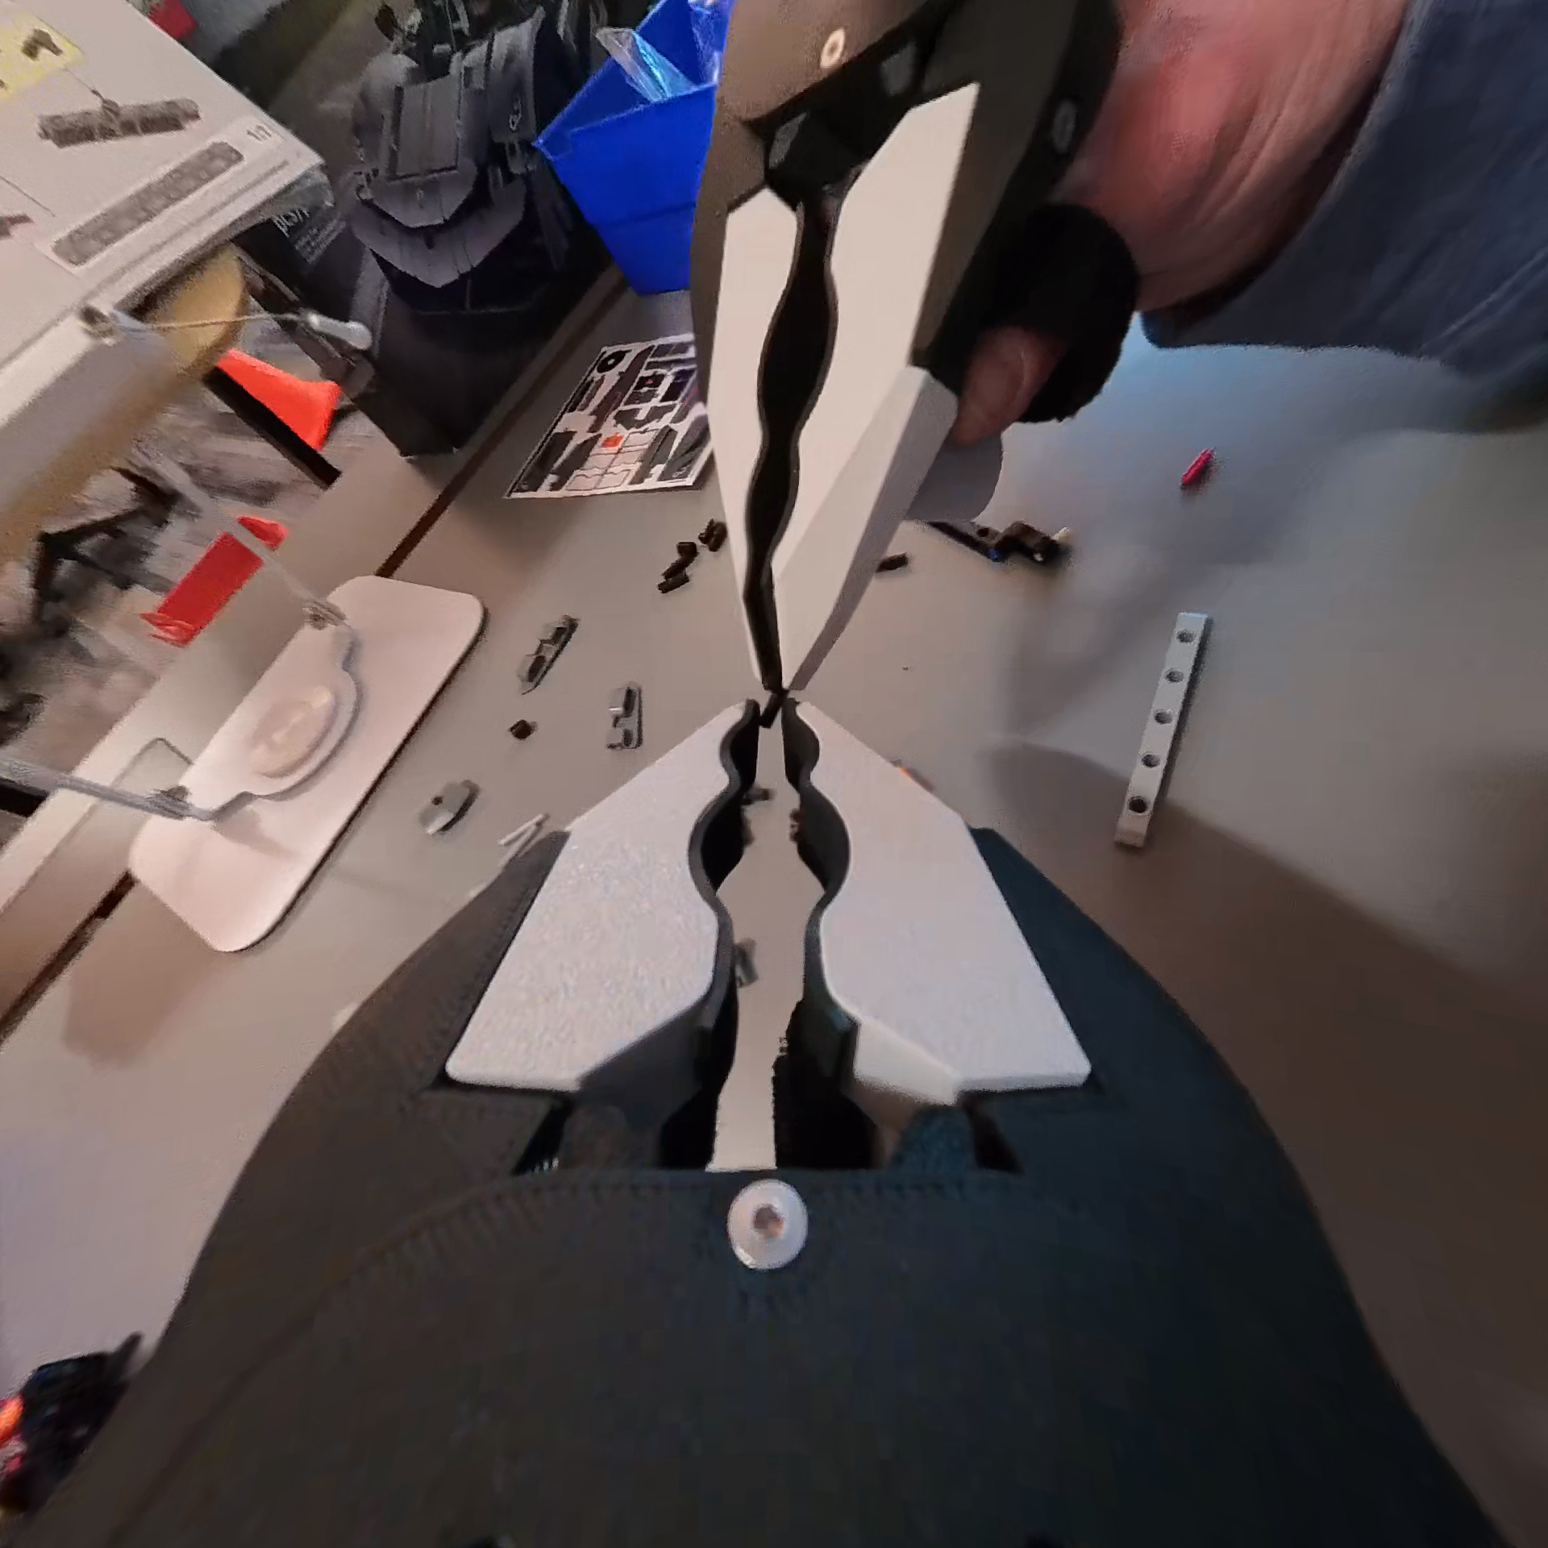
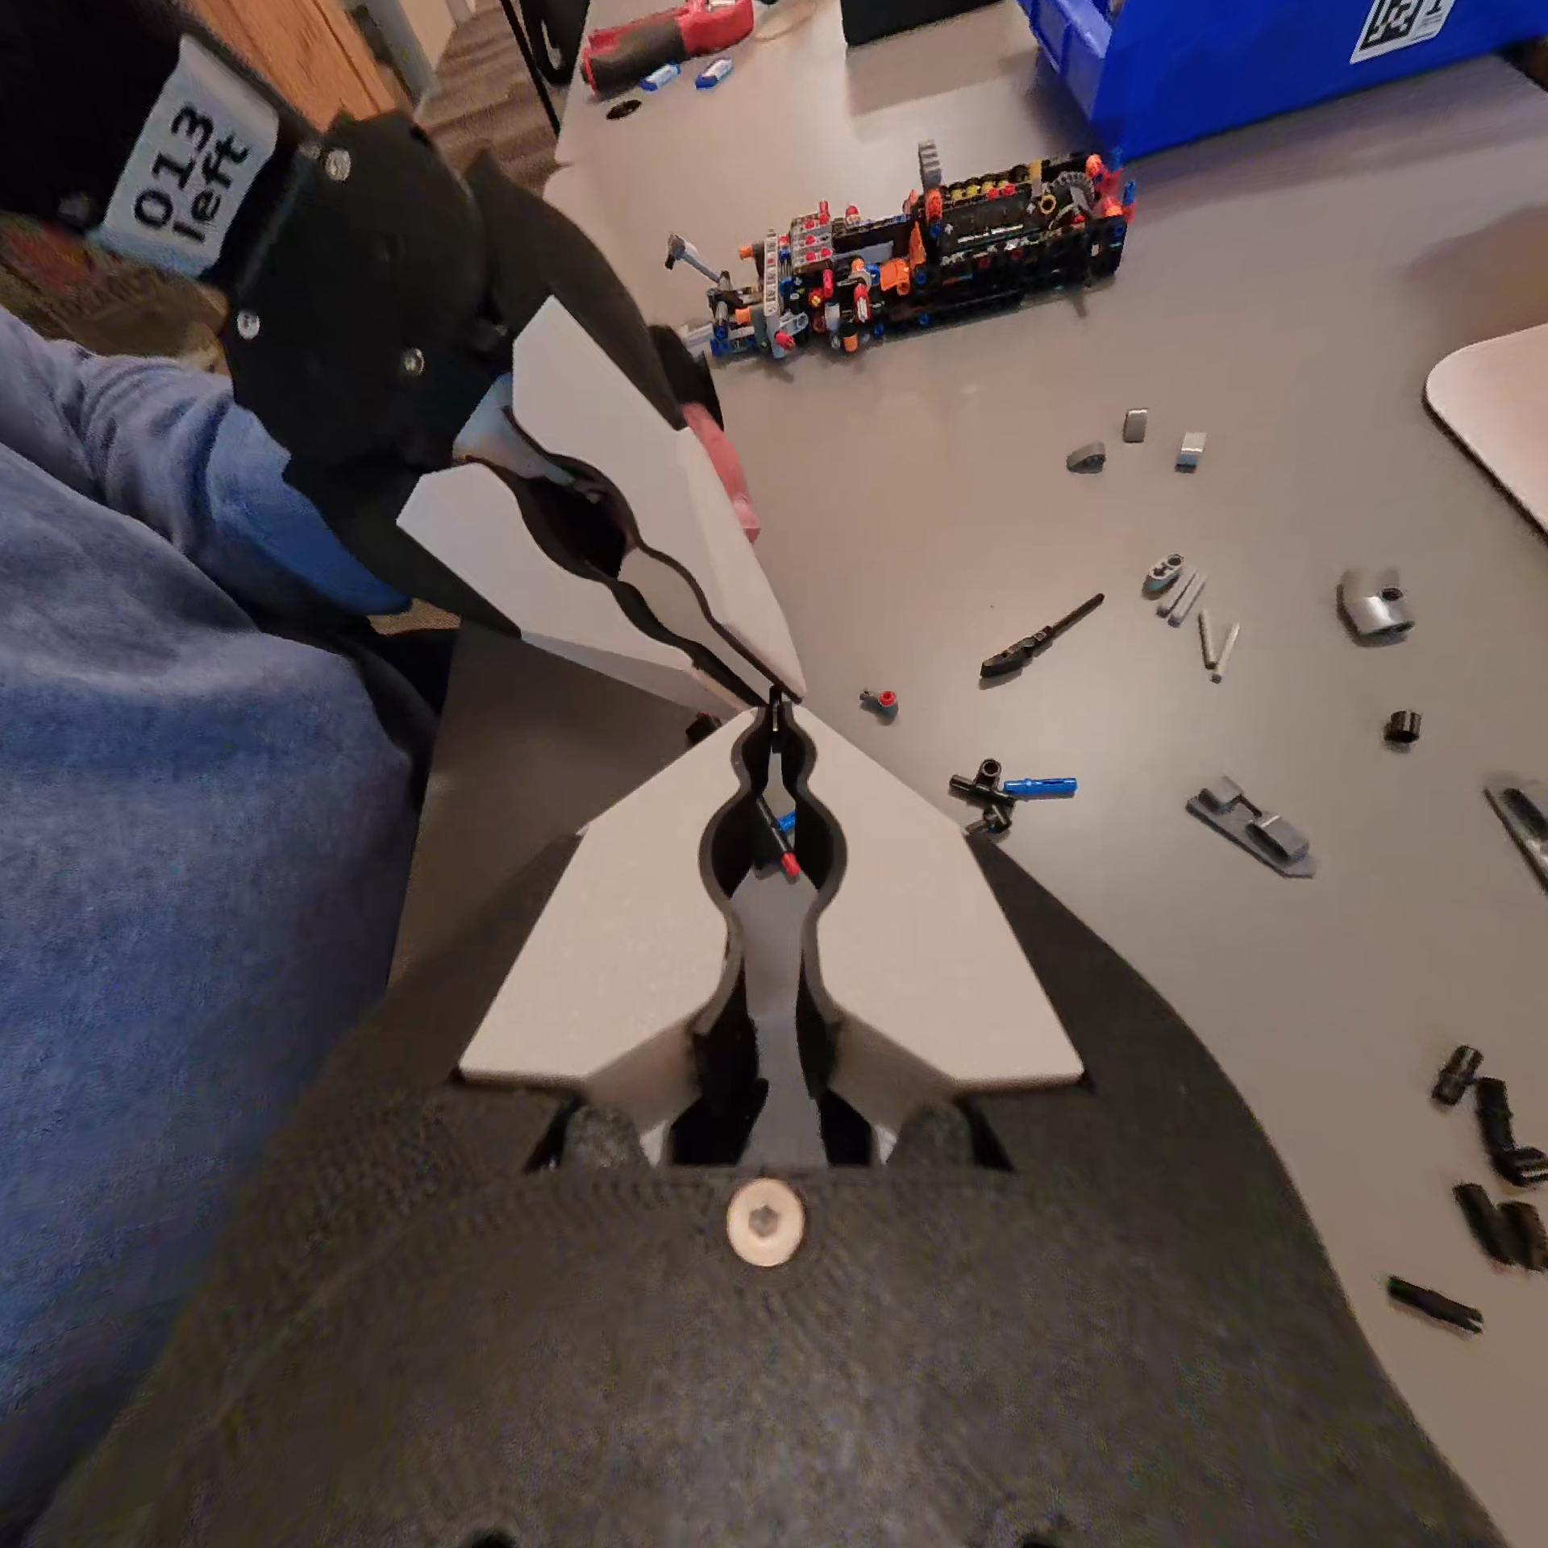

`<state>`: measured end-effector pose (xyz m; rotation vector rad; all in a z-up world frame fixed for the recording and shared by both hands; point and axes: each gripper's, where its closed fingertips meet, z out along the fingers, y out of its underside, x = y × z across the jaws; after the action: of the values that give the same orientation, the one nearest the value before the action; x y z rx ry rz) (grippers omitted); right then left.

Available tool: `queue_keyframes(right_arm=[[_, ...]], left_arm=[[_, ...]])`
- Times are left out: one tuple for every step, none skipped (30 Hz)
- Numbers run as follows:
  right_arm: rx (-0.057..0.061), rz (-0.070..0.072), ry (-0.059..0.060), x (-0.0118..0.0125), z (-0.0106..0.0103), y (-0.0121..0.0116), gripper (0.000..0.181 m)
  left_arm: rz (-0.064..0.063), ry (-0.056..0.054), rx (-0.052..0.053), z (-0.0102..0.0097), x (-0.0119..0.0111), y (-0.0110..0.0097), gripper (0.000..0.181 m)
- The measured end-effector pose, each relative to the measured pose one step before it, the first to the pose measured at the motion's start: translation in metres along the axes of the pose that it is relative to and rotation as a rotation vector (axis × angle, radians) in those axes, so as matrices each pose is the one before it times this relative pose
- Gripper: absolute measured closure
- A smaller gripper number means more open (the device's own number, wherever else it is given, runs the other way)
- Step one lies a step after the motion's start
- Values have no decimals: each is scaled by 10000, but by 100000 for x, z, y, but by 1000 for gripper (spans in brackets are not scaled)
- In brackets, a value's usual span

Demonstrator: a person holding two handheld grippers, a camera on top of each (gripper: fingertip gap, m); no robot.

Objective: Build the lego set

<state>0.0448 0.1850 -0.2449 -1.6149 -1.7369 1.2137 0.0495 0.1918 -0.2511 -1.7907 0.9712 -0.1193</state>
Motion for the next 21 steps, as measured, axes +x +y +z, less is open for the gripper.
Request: queue_keyframes(right_arm=[[-54,-124,42,-57,-17,-40,181],[15,-74,23,-24,-52,-100,181],[32,-15,-4,-28,-44,-104,181],[29,-41,-7,-50,-25,-80,181],[-3,-73,1,-55,-7,-27,181],[-36,-51,-4,-43,8,36,181],[-30,-5,-15,-15,24,38,181],[-20,-51,7,-16,23,43,181],[-29,-138,56,-1,19,30,181],[-3,-149,77,15,-1,-18,181],[22,-68,44,12,-35,-55,181],[67,23,-3,1,-67,-112,181],[106,31,-13,13,-76,-152,181],[96,28,-12,36,-49,-116,181],[91,43,-14,36,-42,-107,181],[84,48,-11,29,-36,-104,181],[79,70,-5,28,-22,-85,181],[84,72,5,33,-12,-83,181],[97,84,5,40,-21,-109,181],[122,171,-41,33,-32,-146,181],[148,226,-85,33,-38,-166,181]], left_arm=[[-220,180,45,-56,61,-33,178],[-124,62,82,-75,-23,-77,178],[-83,8,59,-62,-43,-82,178],[-63,7,38,-84,-30,-84,178],[-28,23,22,-70,6,-42,178],[-28,59,3,-29,66,12,178],[-36,58,-15,-6,63,45,178],[-22,30,-7,5,20,29,178],[-38,58,-27,18,39,64,178],[-44,33,2,21,6,21,178],[-64,19,48,-19,-32,-43,178],[-78,34,80,-22,0,-76,178],[-71,10,106,-39,-44,-118,178],[-78,-17,101,-34,-81,-127,178],[-81,-7,68,-5,-45,-57,179],[-68,-6,61,-7,-19,-59,179],[-82,-3,65,-18,-35,-62,179],[-134,26,50,5,-40,-37,179],[-127,3,62,-21,-82,-62,179],[-98,-16,99,-47,-98,-113,179],[-103,-18,102,-51,-86,-131,179]])
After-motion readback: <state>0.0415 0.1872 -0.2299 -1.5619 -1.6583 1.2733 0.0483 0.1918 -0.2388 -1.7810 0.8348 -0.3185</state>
